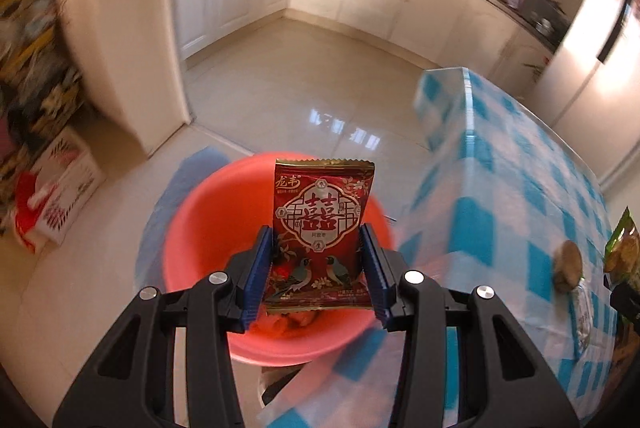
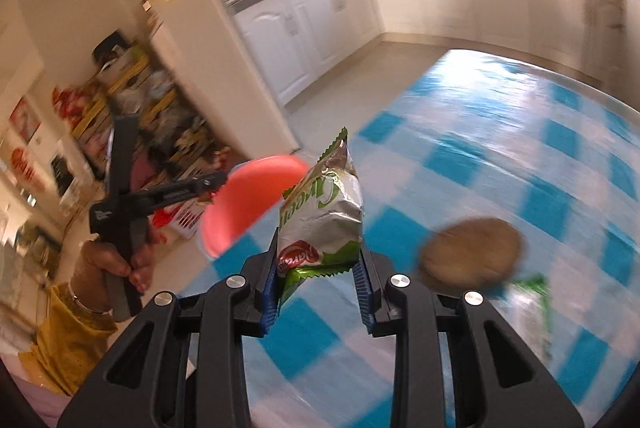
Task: Collect trash
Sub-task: 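Carry both packets over the orange bucket and open both tools to drop them, then move both open tools from the bucket back to the table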
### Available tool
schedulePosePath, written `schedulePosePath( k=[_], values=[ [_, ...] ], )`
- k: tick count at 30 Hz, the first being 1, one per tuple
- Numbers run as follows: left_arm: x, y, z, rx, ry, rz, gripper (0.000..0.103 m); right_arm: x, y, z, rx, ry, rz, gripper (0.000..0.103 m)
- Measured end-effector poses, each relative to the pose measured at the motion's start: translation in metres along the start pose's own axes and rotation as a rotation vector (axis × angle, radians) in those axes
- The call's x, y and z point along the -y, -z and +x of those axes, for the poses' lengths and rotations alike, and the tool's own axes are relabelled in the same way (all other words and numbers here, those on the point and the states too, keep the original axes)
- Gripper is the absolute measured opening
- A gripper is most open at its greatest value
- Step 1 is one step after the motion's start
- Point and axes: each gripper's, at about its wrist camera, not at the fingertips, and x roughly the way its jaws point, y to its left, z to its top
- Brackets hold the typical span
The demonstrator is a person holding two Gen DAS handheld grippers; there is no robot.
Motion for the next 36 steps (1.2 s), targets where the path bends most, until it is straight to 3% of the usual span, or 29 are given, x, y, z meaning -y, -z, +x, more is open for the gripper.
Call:
schedulePosePath(
  k=[6,14,21,23,26,32,36],
  values=[
    [-0.033,0.010,0.017,-0.030,-0.010,-0.066,0.045,-0.044,-0.025,0.057,-0.079,-0.065,-0.095,0.033],
    [-0.047,0.017,0.043,-0.077,0.001,-0.092,0.045,-0.078,-0.046,0.129,-0.178,-0.085,-0.165,0.034],
    [-0.050,0.023,0.067,-0.115,-0.017,-0.092,0.049,-0.085,-0.046,0.171,-0.239,-0.052,-0.177,0.046],
    [-0.051,0.023,0.073,-0.125,-0.014,-0.098,0.055,-0.084,-0.046,0.175,-0.238,-0.049,-0.159,0.051],
    [-0.054,0.025,0.075,-0.120,-0.024,-0.106,0.075,-0.077,-0.046,0.168,-0.211,-0.038,-0.138,0.063],
    [-0.058,0.030,0.066,-0.106,-0.030,-0.138,0.081,-0.056,-0.043,0.135,-0.145,-0.006,-0.085,0.079],
    [-0.053,0.035,0.052,-0.079,-0.058,-0.117,0.084,-0.041,-0.034,0.111,-0.107,0.019,-0.041,0.080]
  ],
)
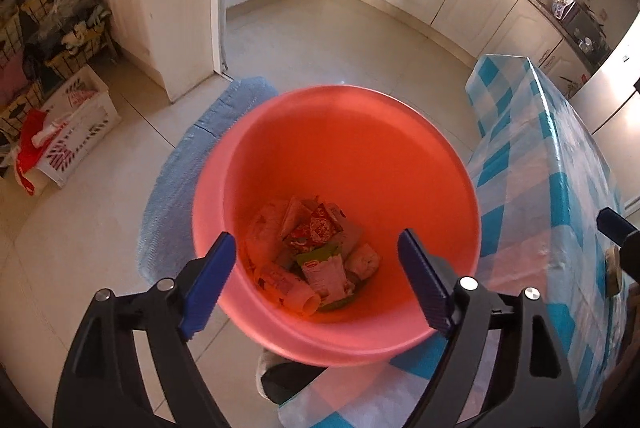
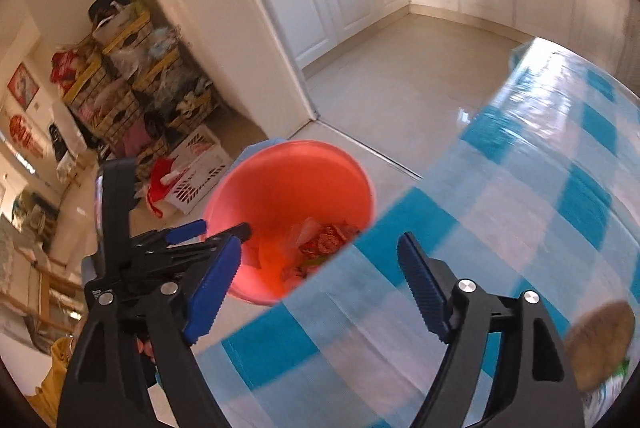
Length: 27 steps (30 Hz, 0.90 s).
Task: Collect trash
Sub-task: 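Move both open tools from the bucket back to the table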
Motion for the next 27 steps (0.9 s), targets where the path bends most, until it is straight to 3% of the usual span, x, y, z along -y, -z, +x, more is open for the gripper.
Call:
schedulePosePath(
  k=[17,25,27],
  values=[
    [0.048,0.024,-0.056,0.071,0.045,0.115,0.086,0.031,0.061,-0.069,0.115,0.108,0.088,0.080],
    [0.071,0.035,-0.076,0.083,0.074,0.160,0.087,0.046,0.085,-0.094,0.139,0.113,0.137,0.080],
    [0.077,0.039,-0.081,0.085,0.085,0.172,0.087,0.051,0.092,-0.101,0.147,0.125,0.159,0.088]
  ],
)
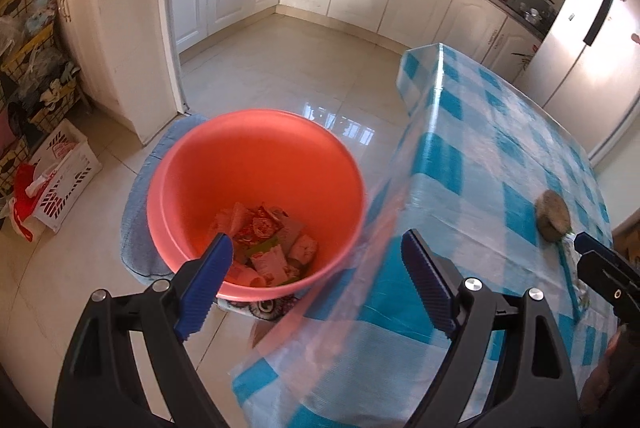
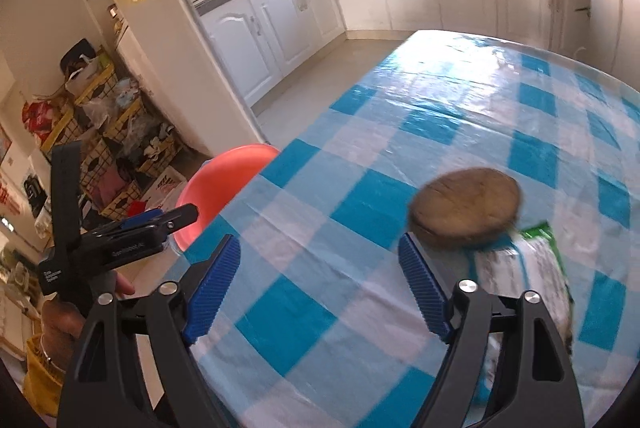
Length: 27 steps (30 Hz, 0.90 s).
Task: Collect trash
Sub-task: 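Move both open tools from the bucket back to the table, then grasp the white-and-green packet with the right tool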
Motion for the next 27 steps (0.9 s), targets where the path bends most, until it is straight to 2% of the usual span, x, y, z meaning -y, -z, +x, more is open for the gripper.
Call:
schedulePosePath(
  k=[10,27],
  values=[
    [0.035,0.013,-0.016,-0.002,0.042,0.072,0.087,0.028,0.018,-0.039,0.045,0.017,0.075,0.089],
    [0.103,0.044,-0.031,-0.041,0.133,0.224,0.087,0.097,0.057,-0.084,0.094,0.115,0.235,0.089]
  ],
)
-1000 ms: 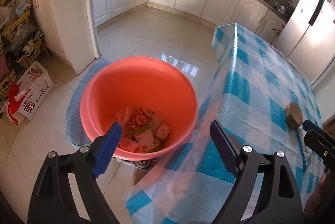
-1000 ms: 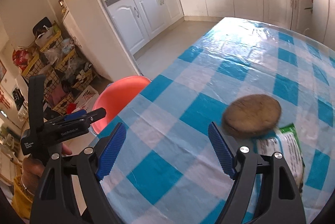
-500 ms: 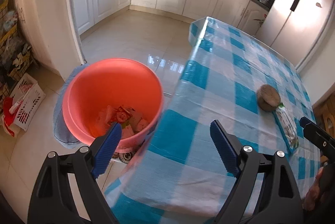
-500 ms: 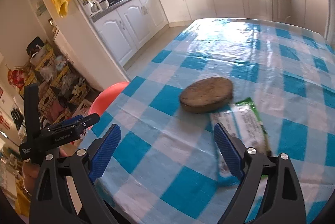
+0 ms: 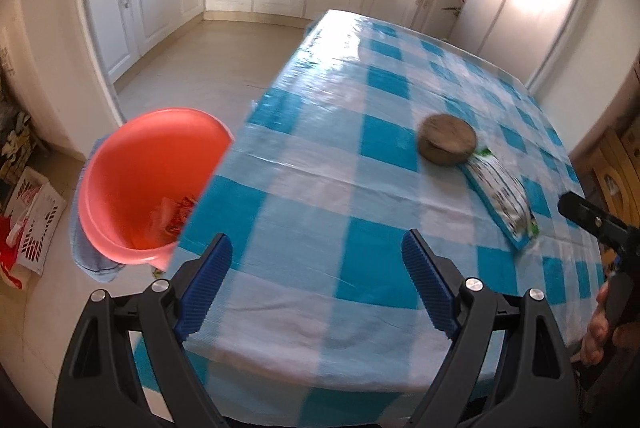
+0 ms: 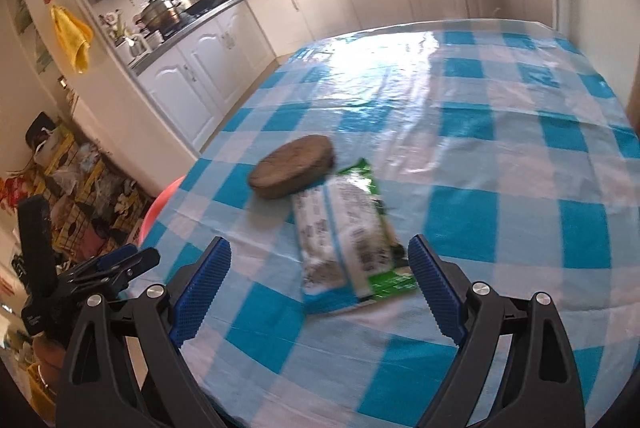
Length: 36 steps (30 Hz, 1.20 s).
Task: Collect trash
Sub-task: 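Grasp the white-and-green packet with the right tool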
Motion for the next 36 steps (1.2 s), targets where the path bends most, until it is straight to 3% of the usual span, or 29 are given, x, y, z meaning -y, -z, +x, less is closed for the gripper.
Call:
schedulePosePath(
  k=[12,29,33,36],
  values=[
    [0.035,0.013,-0.001,-0.028,0.040,0.081,0.087,0.013,0.008,0.006,-0.014,0.028,-0.021,0.089],
    [0.031,0.008,0.006,-0.052,0.035,0.059,0.087,-0.005,0.003,0.052,-0.060,0.146,-0.221,0.089],
    [0.034,0.006,0.012,-0.063,0.039,0.068,0.087,-0.003,-0.001,0.059,-0.089,0.135,-0.216,0.089],
    [0.037,0.004,0.017,-0.068,0.046,0.079,0.087,-0.004,-0.001,0.060,-0.094,0.147,-0.232,0.080]
  ],
)
